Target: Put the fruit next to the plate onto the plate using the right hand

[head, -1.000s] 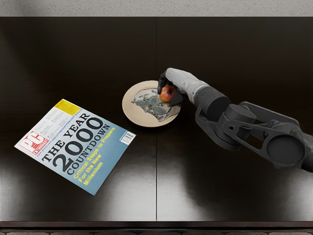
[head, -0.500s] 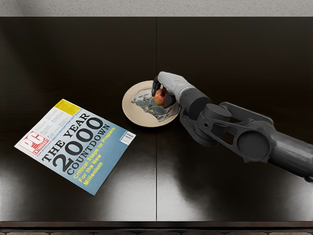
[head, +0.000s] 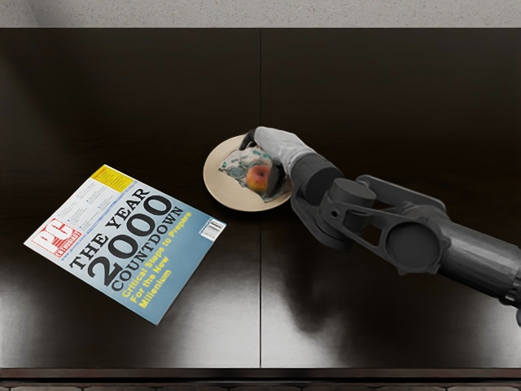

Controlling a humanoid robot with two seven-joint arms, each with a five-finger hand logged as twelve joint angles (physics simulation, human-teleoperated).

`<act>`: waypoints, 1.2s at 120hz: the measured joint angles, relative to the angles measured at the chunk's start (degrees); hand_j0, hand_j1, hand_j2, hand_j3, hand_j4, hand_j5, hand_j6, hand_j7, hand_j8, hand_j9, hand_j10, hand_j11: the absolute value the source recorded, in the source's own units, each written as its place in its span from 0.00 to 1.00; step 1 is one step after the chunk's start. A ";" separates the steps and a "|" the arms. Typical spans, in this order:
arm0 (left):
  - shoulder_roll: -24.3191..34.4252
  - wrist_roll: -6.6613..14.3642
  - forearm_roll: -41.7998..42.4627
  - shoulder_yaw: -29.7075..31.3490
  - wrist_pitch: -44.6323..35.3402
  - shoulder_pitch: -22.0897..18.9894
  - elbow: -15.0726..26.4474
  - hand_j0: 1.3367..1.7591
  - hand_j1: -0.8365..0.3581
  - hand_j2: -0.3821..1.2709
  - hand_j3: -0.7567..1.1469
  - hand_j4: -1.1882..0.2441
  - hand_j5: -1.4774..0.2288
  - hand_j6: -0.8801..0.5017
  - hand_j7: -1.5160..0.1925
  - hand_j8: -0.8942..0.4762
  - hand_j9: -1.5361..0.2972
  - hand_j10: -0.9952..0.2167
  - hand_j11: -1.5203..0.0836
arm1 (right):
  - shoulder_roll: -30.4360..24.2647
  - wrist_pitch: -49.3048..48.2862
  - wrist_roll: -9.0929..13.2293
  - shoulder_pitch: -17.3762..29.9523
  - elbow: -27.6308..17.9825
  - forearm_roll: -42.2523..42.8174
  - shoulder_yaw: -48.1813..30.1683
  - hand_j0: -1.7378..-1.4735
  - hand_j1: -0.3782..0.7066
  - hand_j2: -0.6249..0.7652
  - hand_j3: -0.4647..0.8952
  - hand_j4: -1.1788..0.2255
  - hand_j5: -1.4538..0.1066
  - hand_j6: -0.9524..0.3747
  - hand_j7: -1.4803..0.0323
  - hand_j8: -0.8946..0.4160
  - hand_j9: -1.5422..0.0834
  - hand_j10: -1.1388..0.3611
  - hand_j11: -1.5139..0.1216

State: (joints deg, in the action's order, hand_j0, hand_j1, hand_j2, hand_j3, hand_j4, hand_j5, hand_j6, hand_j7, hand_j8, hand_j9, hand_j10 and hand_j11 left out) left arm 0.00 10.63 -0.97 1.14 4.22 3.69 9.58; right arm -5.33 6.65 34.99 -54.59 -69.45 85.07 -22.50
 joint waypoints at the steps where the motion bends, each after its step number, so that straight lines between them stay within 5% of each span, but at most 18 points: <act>1: 0.00 0.00 0.00 0.00 0.00 0.00 0.00 0.76 0.98 0.23 0.40 0.82 0.86 0.63 0.88 0.65 0.83 0.81 0.94 | -0.01 0.00 0.00 0.00 -0.01 -0.01 -0.01 0.31 0.30 0.50 0.34 0.60 0.63 0.55 0.68 0.53 0.65 0.55 0.63; 19: 0.00 0.00 0.00 0.00 0.00 0.00 0.01 0.76 0.98 0.23 0.40 0.82 0.86 0.63 0.88 0.65 0.83 0.81 0.94 | -0.17 -0.01 0.01 -0.08 -0.21 -0.39 -0.53 0.31 0.16 0.47 0.34 0.73 0.79 0.64 0.84 0.61 0.81 0.66 0.78; 44: 0.00 0.00 0.00 0.00 0.01 0.00 0.00 0.76 0.98 0.23 0.40 0.82 0.86 0.63 0.88 0.65 0.83 0.81 0.94 | -5.03 -2.41 0.01 -1.48 -1.87 -10.52 -4.01 0.30 0.07 0.46 0.34 0.80 0.88 0.69 0.93 0.65 0.90 0.72 0.87; 99: 0.00 0.00 0.00 0.00 0.00 0.00 0.00 0.76 0.98 0.23 0.40 0.82 0.86 0.63 0.88 0.65 0.83 0.81 0.94 | -23.65 -36.59 0.01 -1.57 -4.33 -46.88 -20.56 0.30 0.03 0.45 0.34 0.83 0.93 0.71 0.97 0.68 0.94 0.75 0.92; 144: 0.00 0.00 -0.03 0.04 0.13 0.00 0.24 0.76 0.98 0.23 0.40 0.82 0.86 0.63 0.88 0.65 0.83 0.81 0.94 | -33.22 -41.52 0.01 0.07 -4.18 -61.69 -24.82 0.30 0.03 0.45 0.34 0.84 0.93 0.72 0.98 0.68 0.95 0.76 0.92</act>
State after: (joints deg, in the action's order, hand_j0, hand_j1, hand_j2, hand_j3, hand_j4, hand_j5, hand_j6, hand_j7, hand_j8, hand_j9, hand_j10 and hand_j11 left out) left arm 0.00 10.63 -0.99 1.17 4.35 3.69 9.82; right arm -38.55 -34.87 35.00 -54.52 -73.64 23.38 -47.32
